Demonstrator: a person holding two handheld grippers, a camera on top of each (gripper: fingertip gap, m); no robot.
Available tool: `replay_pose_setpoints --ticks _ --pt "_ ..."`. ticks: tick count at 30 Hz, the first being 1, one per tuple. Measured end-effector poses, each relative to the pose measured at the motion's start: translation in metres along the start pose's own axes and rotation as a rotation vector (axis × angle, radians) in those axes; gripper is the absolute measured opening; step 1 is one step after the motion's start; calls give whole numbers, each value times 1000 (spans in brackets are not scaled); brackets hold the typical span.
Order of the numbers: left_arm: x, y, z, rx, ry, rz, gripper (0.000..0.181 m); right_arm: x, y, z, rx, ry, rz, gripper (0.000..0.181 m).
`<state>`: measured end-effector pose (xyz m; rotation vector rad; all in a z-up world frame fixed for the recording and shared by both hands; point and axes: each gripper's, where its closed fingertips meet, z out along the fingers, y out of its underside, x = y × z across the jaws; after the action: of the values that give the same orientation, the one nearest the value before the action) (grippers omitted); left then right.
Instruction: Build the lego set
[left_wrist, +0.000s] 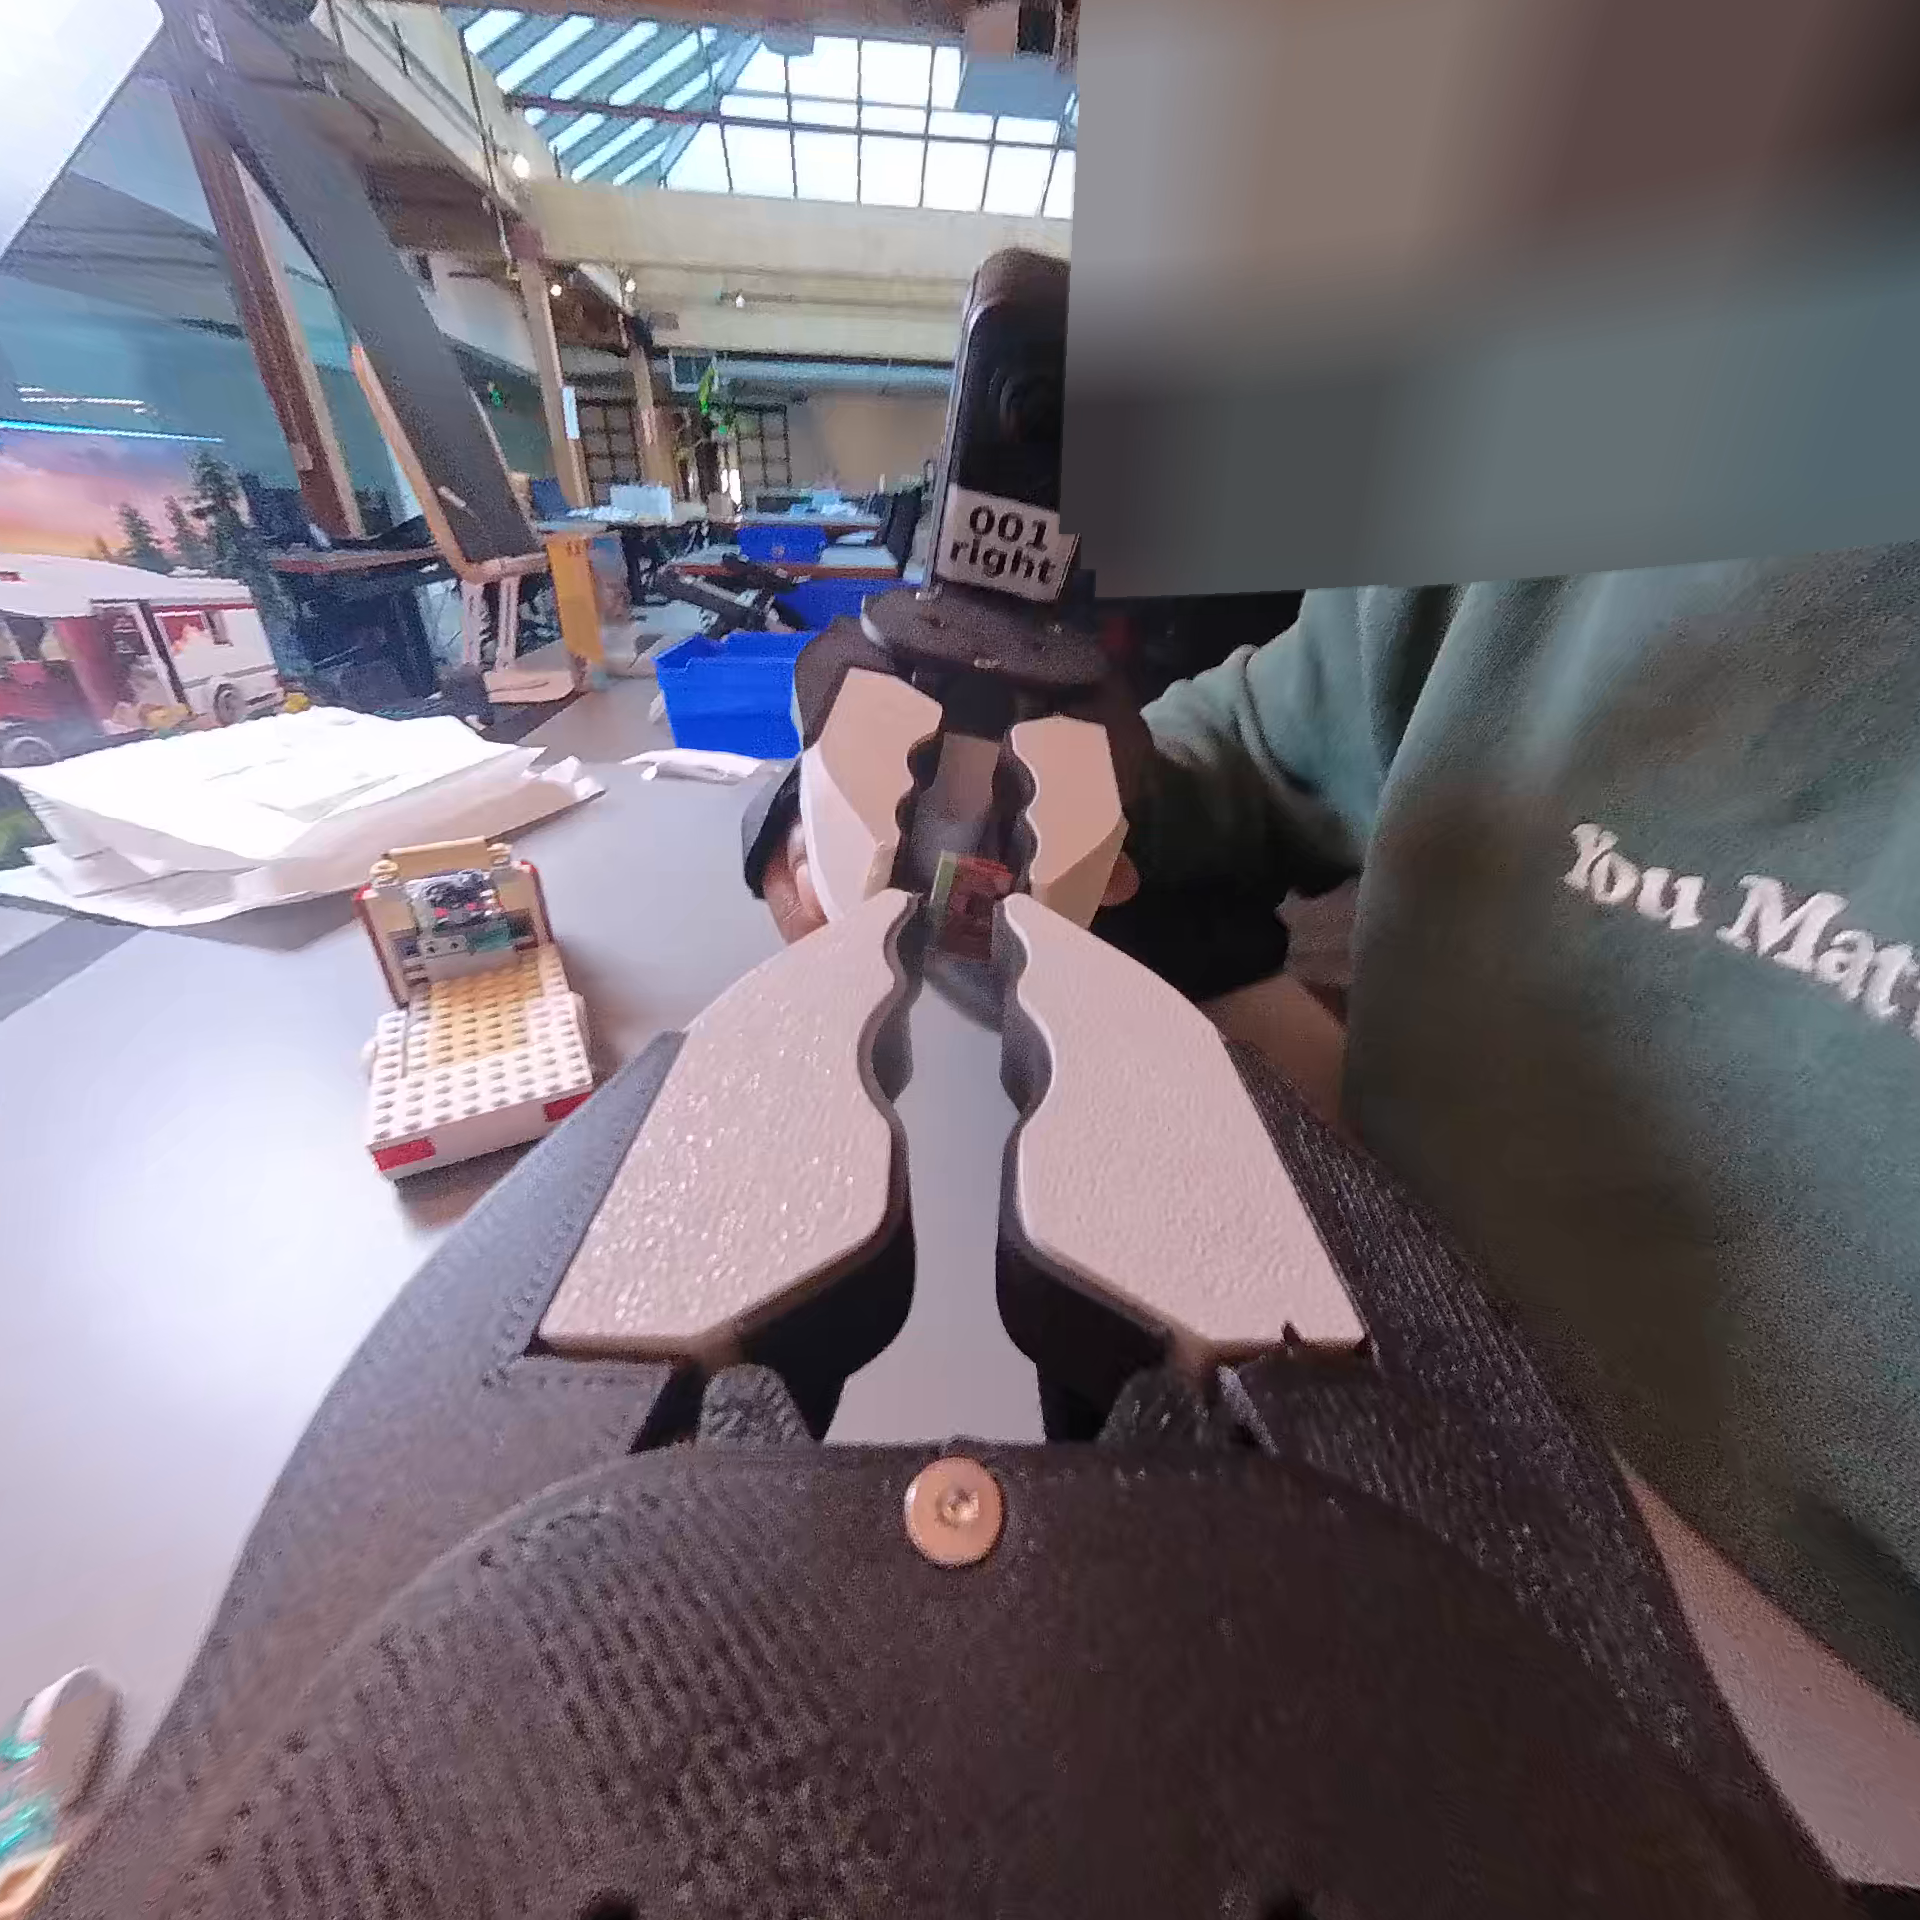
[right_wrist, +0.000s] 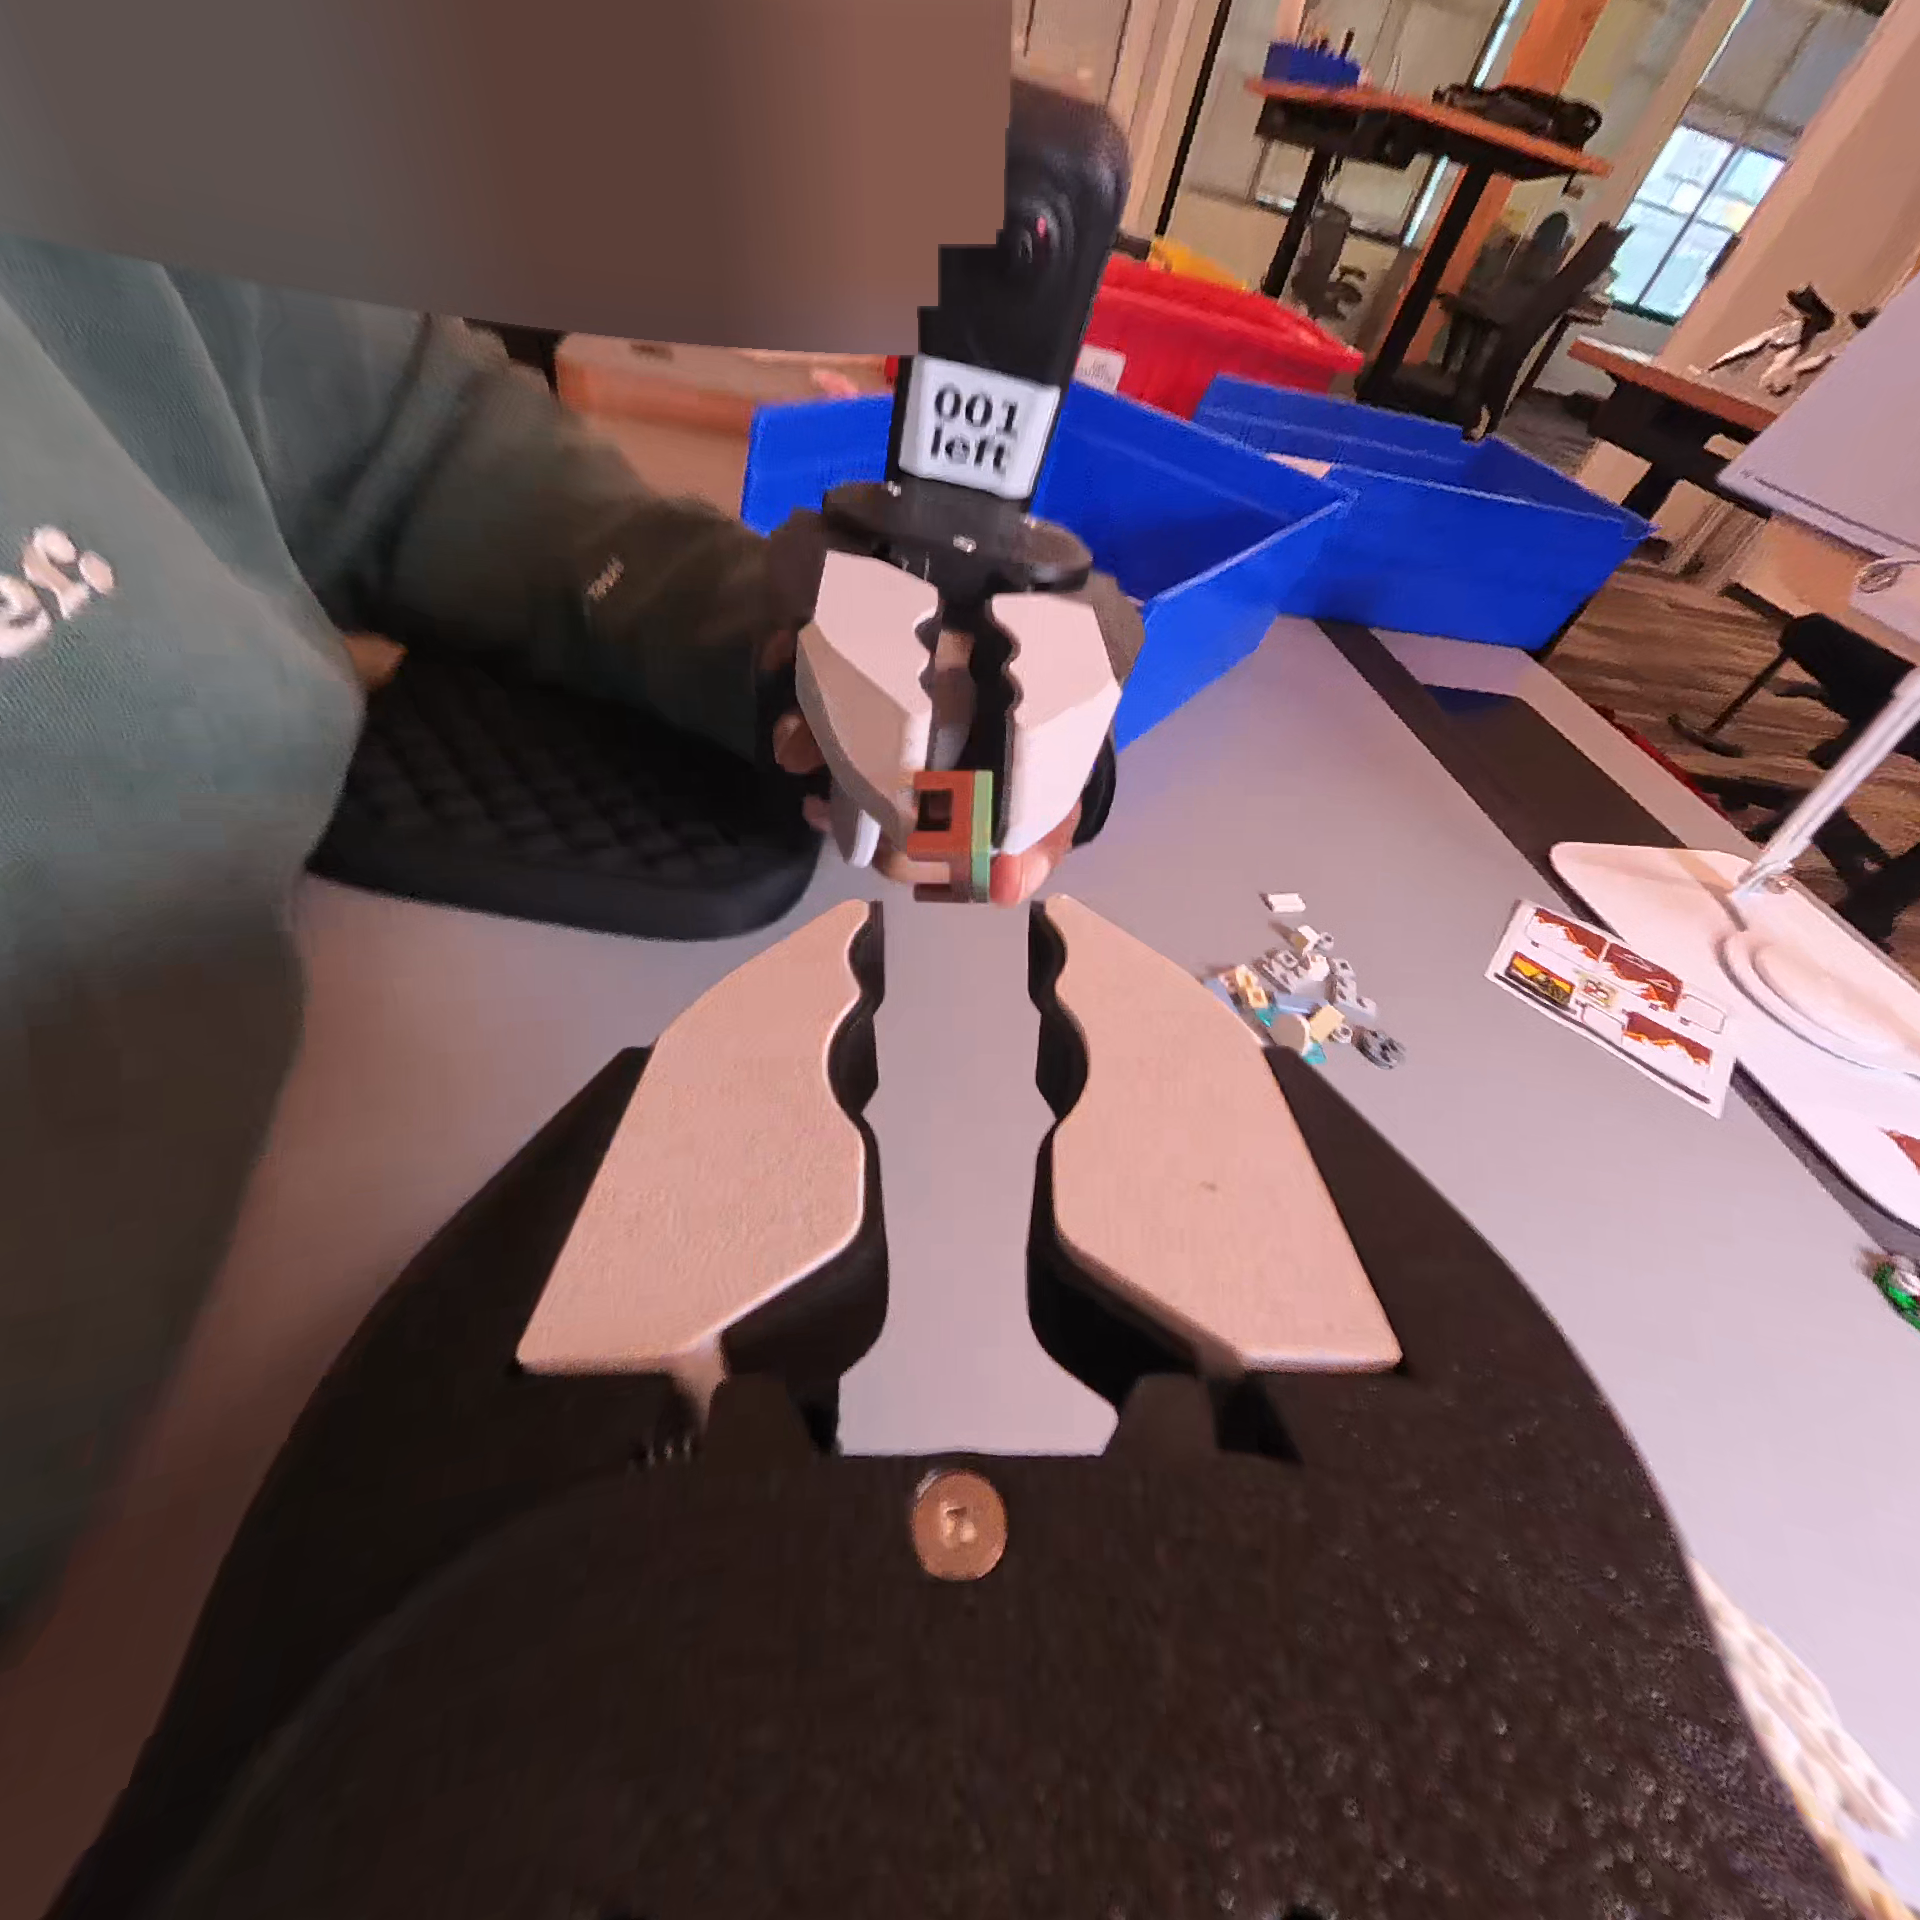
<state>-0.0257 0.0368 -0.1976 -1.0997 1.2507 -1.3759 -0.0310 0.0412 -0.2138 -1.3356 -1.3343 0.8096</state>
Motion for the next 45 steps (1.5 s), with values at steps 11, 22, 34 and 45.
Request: replay_pose_setpoints --ticks 11,22,34,45 --pt "2 -4 0 49 13 2 12 0 -13 0 17 46 -25 13" --pt "-2 14 3 -108 -49 102 14 2 8 3 -108 110 -136 13" --pt "-7 16 2 -124 -103 208 13 -2 11 3 -21 1 11 25" --pt "-20 39 4 -352 -286 664 14 10 20 4 63 -310 848 23"
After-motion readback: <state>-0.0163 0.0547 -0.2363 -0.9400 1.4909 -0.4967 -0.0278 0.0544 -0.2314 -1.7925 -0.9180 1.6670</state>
